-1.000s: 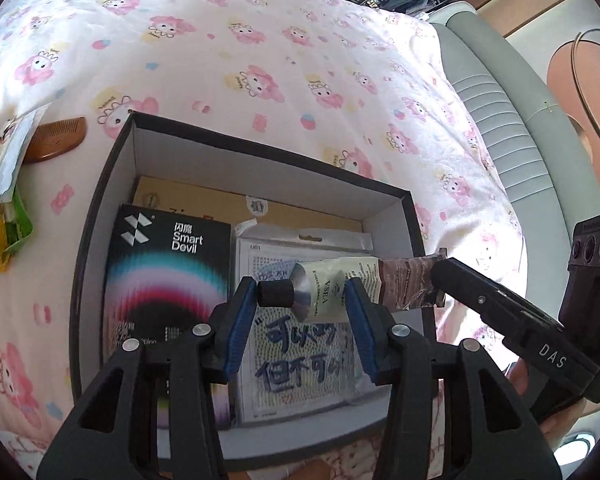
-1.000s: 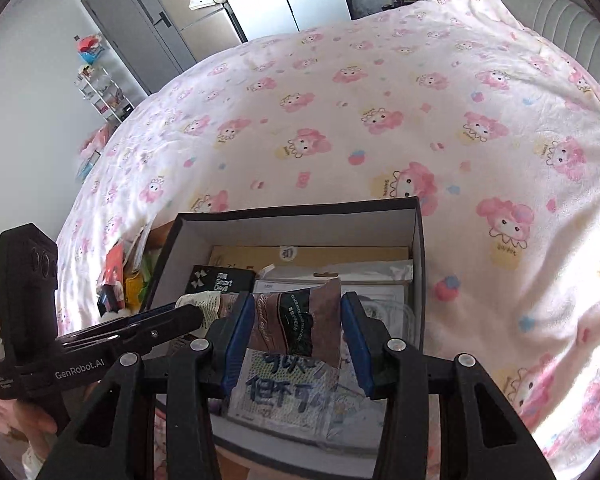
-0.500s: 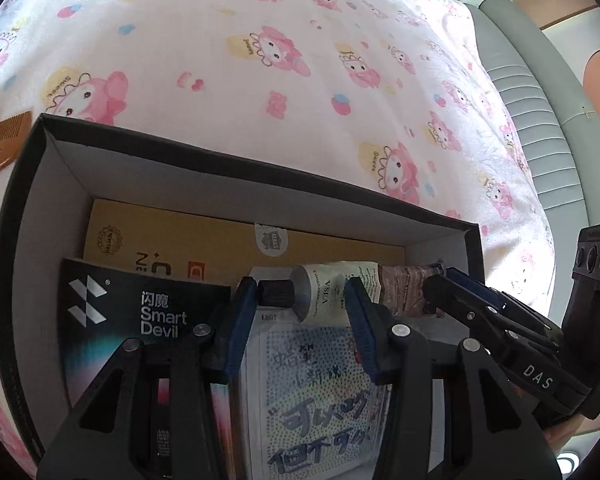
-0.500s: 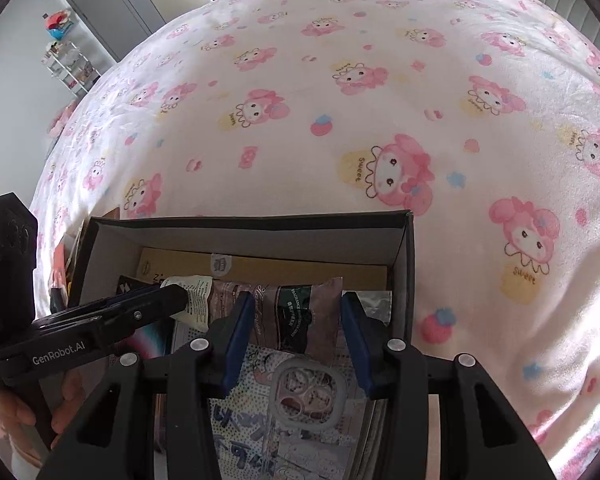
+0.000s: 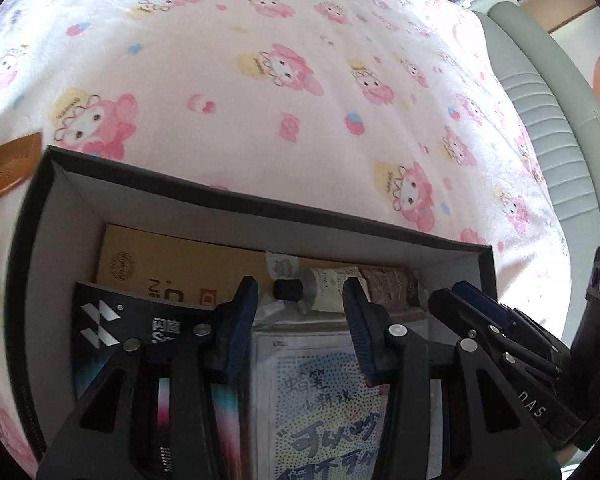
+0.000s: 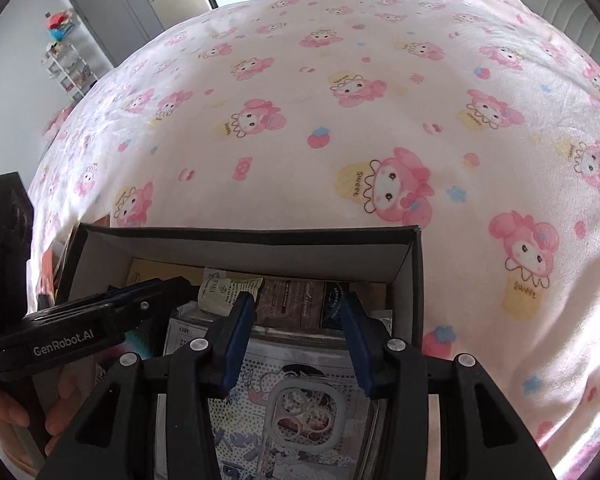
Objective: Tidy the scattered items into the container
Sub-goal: 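Lower the brown tube into the box beside the bead-art packet, then open the right gripper to release the tube in the box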
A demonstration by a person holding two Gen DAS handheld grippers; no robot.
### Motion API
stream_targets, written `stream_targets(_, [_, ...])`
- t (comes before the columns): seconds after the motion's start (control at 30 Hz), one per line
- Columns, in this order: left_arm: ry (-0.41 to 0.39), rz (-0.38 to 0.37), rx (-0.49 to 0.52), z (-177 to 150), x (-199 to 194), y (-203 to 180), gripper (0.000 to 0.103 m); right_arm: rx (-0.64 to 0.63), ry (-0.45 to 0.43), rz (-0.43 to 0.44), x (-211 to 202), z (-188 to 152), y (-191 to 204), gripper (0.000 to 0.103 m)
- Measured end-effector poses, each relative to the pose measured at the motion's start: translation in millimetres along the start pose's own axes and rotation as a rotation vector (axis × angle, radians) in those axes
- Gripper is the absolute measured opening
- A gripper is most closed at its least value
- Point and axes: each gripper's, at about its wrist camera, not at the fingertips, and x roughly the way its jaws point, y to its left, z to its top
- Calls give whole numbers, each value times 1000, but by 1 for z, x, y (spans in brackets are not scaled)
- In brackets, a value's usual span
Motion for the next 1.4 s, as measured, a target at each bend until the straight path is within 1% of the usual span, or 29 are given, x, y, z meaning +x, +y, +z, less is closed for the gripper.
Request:
stream_targets(0.03, [-9, 20, -14, 0, 0, 2, 44, -7, -2, -18, 1, 0, 2, 41])
stream_targets(0.1, [-20, 32, -36, 2, 1, 6, 44, -28, -1, -37, 3, -1, 7, 41])
stream_targets(0.17, [1, 34, -48, 3, 9, 8, 44, -41, -2, -40, 4, -2, 10, 41])
stream_targets(0.27, [44, 21, -54, 2, 22, 7, 44, -58, -3, -53, 5, -3, 11, 41])
stream_targets(0.37, [63, 8, -51, 2, 32, 2, 44, -50, 2, -31, 5, -3, 9, 41])
stream_targets(0.47, [101, -26, -53, 3, 44, -6, 44, -43, 3, -13, 4, -3, 7, 41])
stream_targets(0.53, [106, -21, -27, 2, 48, -14, 44, -47, 3, -14, 4, -4, 7, 41])
stream_targets(0.63, [120, -61, -16, 2, 49, -20, 44, -56, 0, -19, 4, -5, 8, 41])
stream_targets(0.7, [100, -68, -24, 2, 44, -16, 44, -54, -2, -17, 3, -6, 7, 41])
stream_targets(0.77, [61, -52, -32, 3, 35, -12, 43, -56, -5, -26, 4, -7, 9, 41])
stream_targets(0.8, [40, -32, -42, 4, 31, -9, 42, -73, -3, -35, 5, -7, 12, 41])
stream_targets(0.83, [19, -7, -51, 5, 27, -7, 37, -93, -1, -42, 7, -9, 16, 41])
stream_targets(0.9, [-5, 19, -62, 8, 25, -4, 33, -125, -4, -72, 10, -12, 23, 43])
stream_targets(0.93, [0, 26, -63, 9, 26, -4, 33, -137, -5, -88, 11, -12, 25, 43])
stream_targets(1.0, [14, 31, -55, 11, 30, -5, 31, -140, -13, -92, 11, -12, 25, 42])
stream_targets(1.07, [33, 22, -40, 11, 36, -9, 31, -131, -27, -59, 8, -11, 22, 39])
stream_targets(1.1, [41, 13, -32, 9, 39, -13, 27, -120, -26, -34, 6, -10, 21, 38])
stream_targets(1.13, [35, 22, -22, 8, 40, -16, 26, -105, -24, -15, 4, -9, 19, 38])
stream_targets(1.2, [25, 35, -2, 9, 39, -20, 25, -91, -22, -4, 3, -9, 17, 38])
stream_targets(1.23, [35, 15, -8, 11, 40, -19, 25, -91, -17, -10, 4, -9, 17, 38])
stream_targets(1.27, [59, -34, -25, 12, 42, -17, 25, -95, -18, -26, 6, -9, 17, 38])
stream_targets(1.3, [85, -56, -42, 14, 43, -15, 29, -102, -21, -49, 8, -9, 18, 38])
stream_targets(1.33, [92, -62, -45, 15, 42, -15, 29, -113, -23, -71, 10, -10, 18, 38])
stream_targets(1.4, [80, -61, -29, 16, 35, -15, 29, -144, -33, -92, 13, -10, 20, 38])
